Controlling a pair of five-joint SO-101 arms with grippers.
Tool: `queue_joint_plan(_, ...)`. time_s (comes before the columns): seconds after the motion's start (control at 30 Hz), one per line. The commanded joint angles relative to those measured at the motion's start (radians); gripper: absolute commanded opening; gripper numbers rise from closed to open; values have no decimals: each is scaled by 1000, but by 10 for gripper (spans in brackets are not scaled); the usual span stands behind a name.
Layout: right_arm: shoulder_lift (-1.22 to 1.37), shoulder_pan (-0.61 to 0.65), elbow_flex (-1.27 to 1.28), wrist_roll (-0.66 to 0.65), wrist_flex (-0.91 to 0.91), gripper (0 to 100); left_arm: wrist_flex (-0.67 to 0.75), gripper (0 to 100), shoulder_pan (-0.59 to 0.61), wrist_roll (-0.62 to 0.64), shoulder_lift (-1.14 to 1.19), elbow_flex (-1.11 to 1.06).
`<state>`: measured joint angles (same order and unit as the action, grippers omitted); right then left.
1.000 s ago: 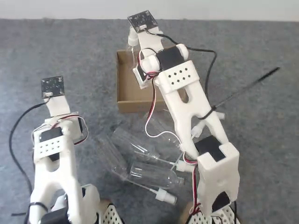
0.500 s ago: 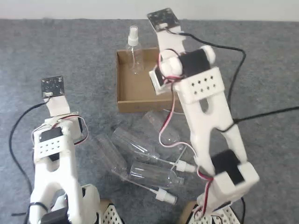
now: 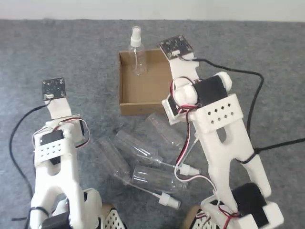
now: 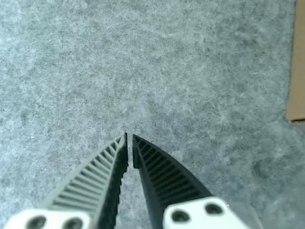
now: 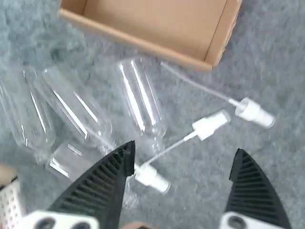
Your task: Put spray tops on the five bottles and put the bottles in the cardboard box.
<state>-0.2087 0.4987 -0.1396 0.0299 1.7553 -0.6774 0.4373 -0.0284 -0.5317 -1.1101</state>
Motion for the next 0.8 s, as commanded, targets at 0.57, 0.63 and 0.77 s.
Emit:
queue_joint_plan(0.57, -54, 182, 540, -201, -521, 281, 31, 16, -2, -9, -37, 12)
queue_joint_plan(0.63, -51, 182, 569, -216, -568, 281, 31, 16, -2, -9, -37, 12)
queue_joint_plan(0.77, 22, 182, 577, -215, -633, 281, 31, 16, -2, -9, -37, 12)
